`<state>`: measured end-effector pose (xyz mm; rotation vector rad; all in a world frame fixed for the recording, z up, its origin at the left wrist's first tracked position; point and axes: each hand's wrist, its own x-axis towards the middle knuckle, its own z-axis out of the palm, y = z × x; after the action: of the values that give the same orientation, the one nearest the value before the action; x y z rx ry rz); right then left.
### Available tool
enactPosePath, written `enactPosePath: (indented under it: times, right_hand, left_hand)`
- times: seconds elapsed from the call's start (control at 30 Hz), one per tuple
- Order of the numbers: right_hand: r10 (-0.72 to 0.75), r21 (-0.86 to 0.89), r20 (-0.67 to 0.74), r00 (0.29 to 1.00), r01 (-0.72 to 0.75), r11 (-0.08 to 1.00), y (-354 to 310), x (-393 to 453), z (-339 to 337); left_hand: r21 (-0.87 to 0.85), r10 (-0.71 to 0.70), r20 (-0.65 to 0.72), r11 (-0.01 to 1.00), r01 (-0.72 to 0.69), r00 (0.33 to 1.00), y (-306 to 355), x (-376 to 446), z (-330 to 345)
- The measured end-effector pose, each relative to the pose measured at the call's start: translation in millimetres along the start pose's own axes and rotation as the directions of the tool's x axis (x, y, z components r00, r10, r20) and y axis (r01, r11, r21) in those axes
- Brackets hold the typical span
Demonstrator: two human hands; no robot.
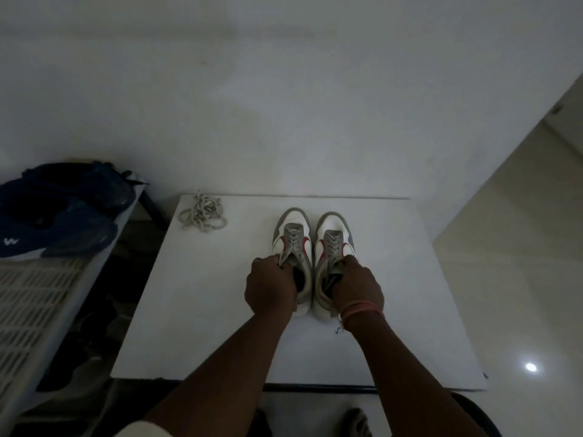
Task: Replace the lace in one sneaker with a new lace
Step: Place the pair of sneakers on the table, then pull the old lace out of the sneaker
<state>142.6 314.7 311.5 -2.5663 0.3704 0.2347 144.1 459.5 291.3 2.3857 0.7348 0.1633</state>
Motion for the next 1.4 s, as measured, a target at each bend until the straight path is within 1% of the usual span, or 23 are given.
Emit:
enactPosePath:
  times: [0.2,0.3,0.47,0.67,0.8,0.93,1.03,1.13,1.27,1.4]
  right_hand:
    - [0.029,0.015,0.025,0.999,-0.03,0.999,-5,-19,-7]
    - [0.011,0.016,0.04,0.999,-0.011,1.0,-4,-16,-9]
    - [-0.013,0.02,0.035,0.999,0.012,1.0,2,-12,-6]
    - [-0.056,0.032,0.051,0.997,0.055,0.998,8,-5,-6]
    - [-0.042,0.025,0.083,0.996,0.04,0.999,10,-7,-9]
    - [-0.048,0.035,0.08,0.996,0.046,0.998,12,-12,-10]
    - [-0.04,0.023,0.079,0.996,0.038,0.999,14,-15,-8]
    - [-0.027,0.023,0.097,0.995,0.025,0.999,13,-17,-9]
    - [-0.004,0.006,0.1,0.995,0.004,1.0,5,-19,-8]
    - [0.019,-0.022,0.084,0.996,-0.017,1.0,-4,-15,-6]
  left_hand:
    - [0.013,0.022,0.068,1.0,-0.023,0.997,-3,5,-7]
    - [0.026,0.042,0.064,0.999,-0.044,0.997,-3,6,-7]
    - [0.041,0.023,0.036,0.999,-0.024,0.999,-4,7,-1]
    - [0.075,0.063,0.018,0.995,-0.064,0.998,-6,11,5]
    - [0.122,0.078,0.031,0.989,-0.081,0.996,-2,6,0]
    - [0.075,0.051,0.041,0.996,-0.054,0.998,3,3,-5]
    - [0.065,0.037,0.088,0.997,-0.042,0.995,3,5,-8]
    - [0.052,0.037,0.201,0.997,-0.048,0.979,-3,11,-12]
    - [0.047,0.067,0.362,0.995,-0.09,0.93,-8,18,-22]
    - [0.159,0.056,0.484,0.976,-0.151,0.873,-5,13,-30]
